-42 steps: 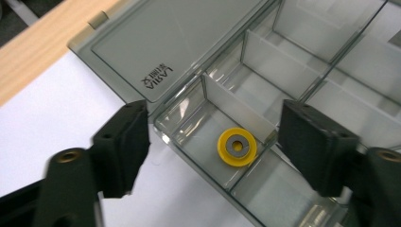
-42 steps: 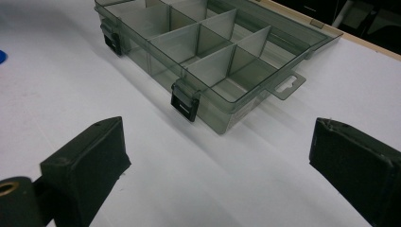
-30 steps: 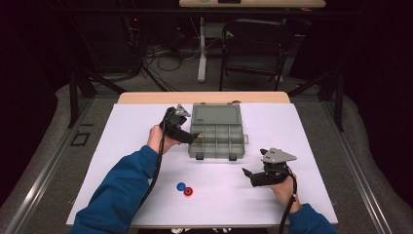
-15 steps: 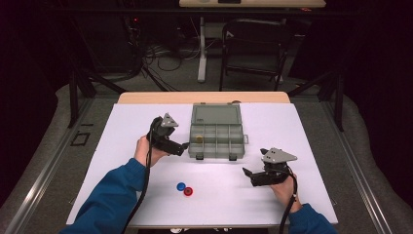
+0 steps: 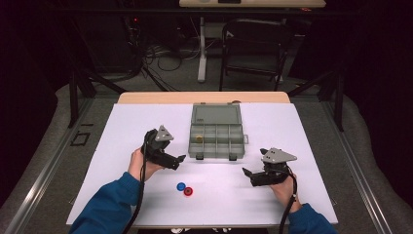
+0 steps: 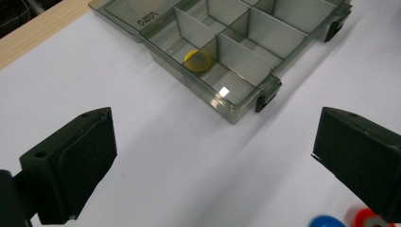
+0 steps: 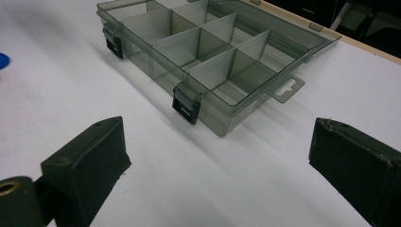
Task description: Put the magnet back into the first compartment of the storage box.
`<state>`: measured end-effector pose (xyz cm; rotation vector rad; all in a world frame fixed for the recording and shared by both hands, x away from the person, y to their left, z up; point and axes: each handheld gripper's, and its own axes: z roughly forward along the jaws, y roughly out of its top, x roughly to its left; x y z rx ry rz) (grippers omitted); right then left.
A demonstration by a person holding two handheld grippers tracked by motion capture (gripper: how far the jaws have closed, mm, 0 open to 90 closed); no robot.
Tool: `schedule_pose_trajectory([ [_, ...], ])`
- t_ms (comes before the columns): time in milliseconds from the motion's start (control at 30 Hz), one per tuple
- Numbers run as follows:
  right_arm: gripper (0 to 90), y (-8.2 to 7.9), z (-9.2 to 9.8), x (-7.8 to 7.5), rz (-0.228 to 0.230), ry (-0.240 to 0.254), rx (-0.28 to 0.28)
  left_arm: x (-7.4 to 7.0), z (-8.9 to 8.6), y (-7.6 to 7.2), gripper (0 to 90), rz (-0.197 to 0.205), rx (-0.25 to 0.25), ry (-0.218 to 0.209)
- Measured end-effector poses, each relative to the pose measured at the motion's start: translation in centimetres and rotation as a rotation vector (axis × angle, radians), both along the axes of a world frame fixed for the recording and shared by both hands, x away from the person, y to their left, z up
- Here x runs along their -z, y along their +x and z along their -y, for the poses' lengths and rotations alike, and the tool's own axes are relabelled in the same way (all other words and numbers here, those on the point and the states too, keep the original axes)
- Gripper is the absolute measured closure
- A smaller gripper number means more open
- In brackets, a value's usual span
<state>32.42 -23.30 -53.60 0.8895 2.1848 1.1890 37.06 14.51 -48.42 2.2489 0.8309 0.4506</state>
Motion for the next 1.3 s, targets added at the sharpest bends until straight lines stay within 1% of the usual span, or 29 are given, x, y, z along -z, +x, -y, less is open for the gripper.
schedule_pose_trajectory([
  [33,4.2,0.0,0.0,0.0,0.002,0.000,-0.001,0.2,0.0,-0.4,0.2,0.002,0.003,0.004],
  [133,4.2,0.0,0.0,0.0,0.002,0.001,0.001,0.6,-0.1,-1.1,0.2,-0.005,-0.001,0.009],
  [300,4.3,0.0,0.0,0.0,0.003,0.003,0.003,1.2,-0.3,-1.9,0.2,-0.021,-0.006,0.010],
  [367,4.3,0.0,0.0,0.0,0.004,-0.002,0.002,1.4,-0.3,-2.0,0.2,-0.022,-0.005,0.011],
  [467,4.3,0.0,0.0,0.0,0.004,0.001,0.001,2.1,-0.4,-2.7,0.2,-0.040,-0.004,0.015],
  [500,4.3,0.0,0.0,0.0,0.004,0.000,0.002,2.3,-0.4,-2.8,0.2,-0.046,-0.005,0.008],
  [600,4.3,0.0,0.0,0.0,0.004,0.001,0.002,2.8,-0.5,-3.2,0.2,-0.065,-0.002,0.015],
  [733,4.3,0.0,-0.1,0.1,0.005,-0.004,-0.001,3.3,-0.7,-3.6,0.2,-0.075,-0.004,0.017],
  [767,4.3,0.0,0.0,0.0,0.007,-0.002,-0.001,3.6,-0.7,-3.7,0.1,-0.086,-0.003,0.011],
  [967,4.3,0.0,0.0,0.1,0.005,-0.002,0.001,4.3,-0.7,-4.2,0.3,-0.111,-0.004,0.024],
  [1100,4.3,0.0,0.0,0.1,0.006,-0.003,0.000,4.8,-0.6,-4.5,2.2,-0.132,0.008,0.031],
  [1233,4.3,0.0,0.0,0.0,0.007,-0.004,0.002,5.0,-0.4,-4.7,4.4,-0.138,0.013,0.037],
  [1300,4.3,0.0,0.0,0.0,0.007,-0.005,0.001,5.3,-0.2,-4.8,8.3,-0.143,0.020,0.042],
])
